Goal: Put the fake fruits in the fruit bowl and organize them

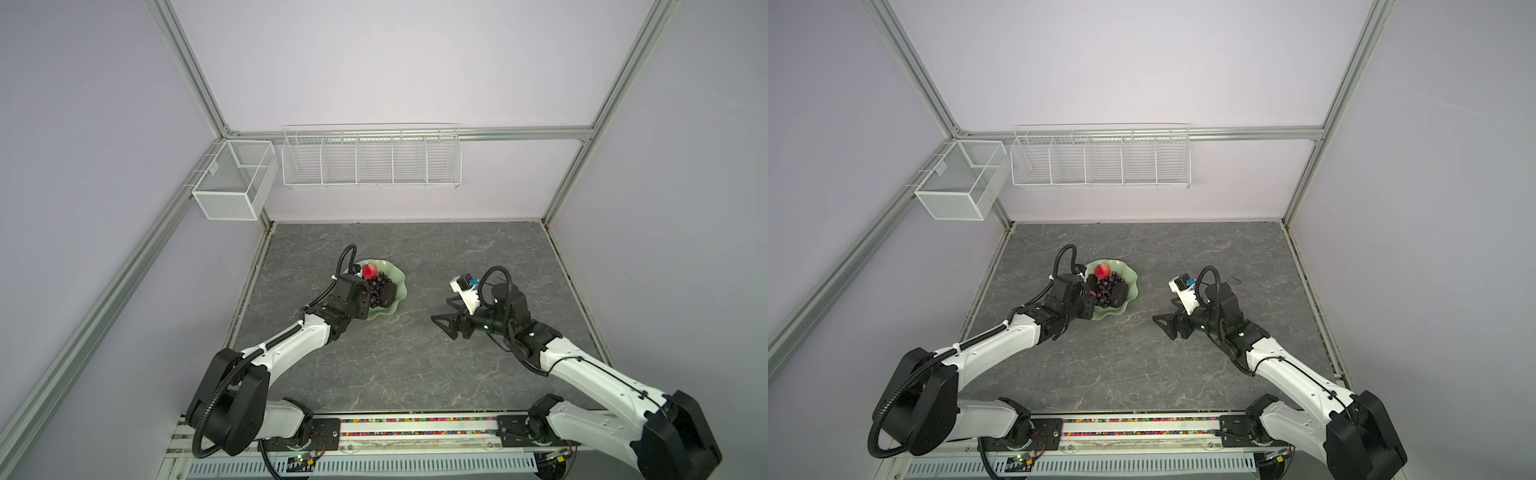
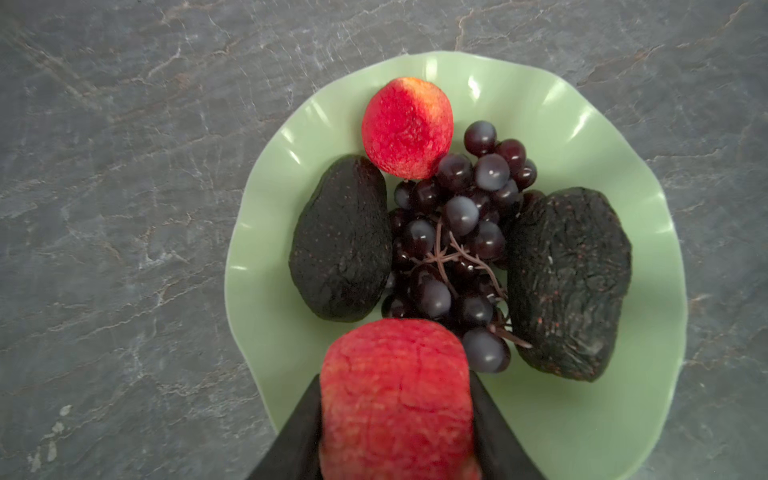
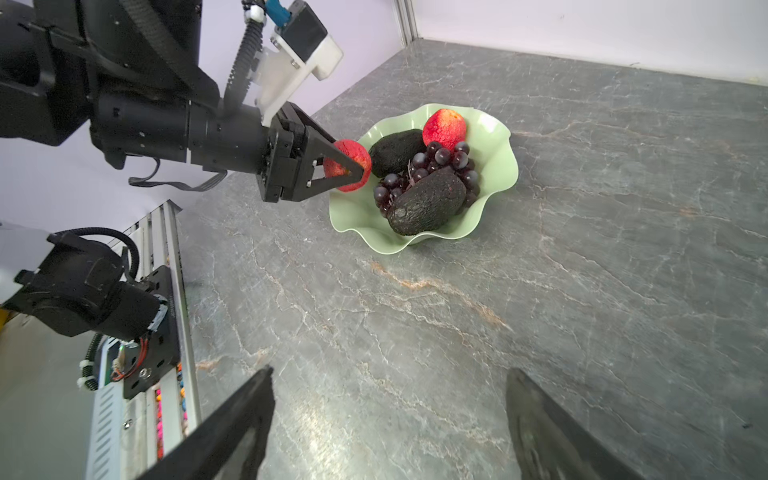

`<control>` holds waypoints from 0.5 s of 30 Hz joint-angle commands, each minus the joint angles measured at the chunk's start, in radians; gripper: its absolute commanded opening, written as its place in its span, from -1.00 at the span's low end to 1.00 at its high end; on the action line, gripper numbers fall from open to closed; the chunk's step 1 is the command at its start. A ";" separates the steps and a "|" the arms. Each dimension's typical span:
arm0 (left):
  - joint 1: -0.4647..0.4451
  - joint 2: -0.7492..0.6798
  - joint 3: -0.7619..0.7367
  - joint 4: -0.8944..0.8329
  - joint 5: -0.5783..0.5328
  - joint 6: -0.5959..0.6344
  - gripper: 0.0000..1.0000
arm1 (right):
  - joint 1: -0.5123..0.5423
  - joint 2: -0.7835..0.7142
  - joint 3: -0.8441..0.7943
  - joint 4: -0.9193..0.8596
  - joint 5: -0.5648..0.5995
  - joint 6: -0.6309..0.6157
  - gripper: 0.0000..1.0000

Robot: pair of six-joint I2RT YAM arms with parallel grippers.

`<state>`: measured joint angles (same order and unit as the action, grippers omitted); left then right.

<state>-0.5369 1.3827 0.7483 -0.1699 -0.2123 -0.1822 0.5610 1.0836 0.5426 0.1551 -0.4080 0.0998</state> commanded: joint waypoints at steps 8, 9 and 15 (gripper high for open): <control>0.003 0.085 0.107 -0.054 0.024 -0.023 0.19 | 0.003 0.020 -0.050 0.123 0.011 -0.050 0.76; 0.003 0.074 0.095 -0.042 0.024 -0.023 0.26 | 0.002 0.014 -0.057 0.127 0.018 -0.050 0.76; 0.004 -0.009 0.048 0.003 0.033 0.007 0.44 | -0.015 0.002 -0.059 0.132 0.024 -0.029 0.77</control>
<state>-0.5369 1.4151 0.8143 -0.1913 -0.1848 -0.1856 0.5556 1.1061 0.4984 0.2611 -0.3901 0.0750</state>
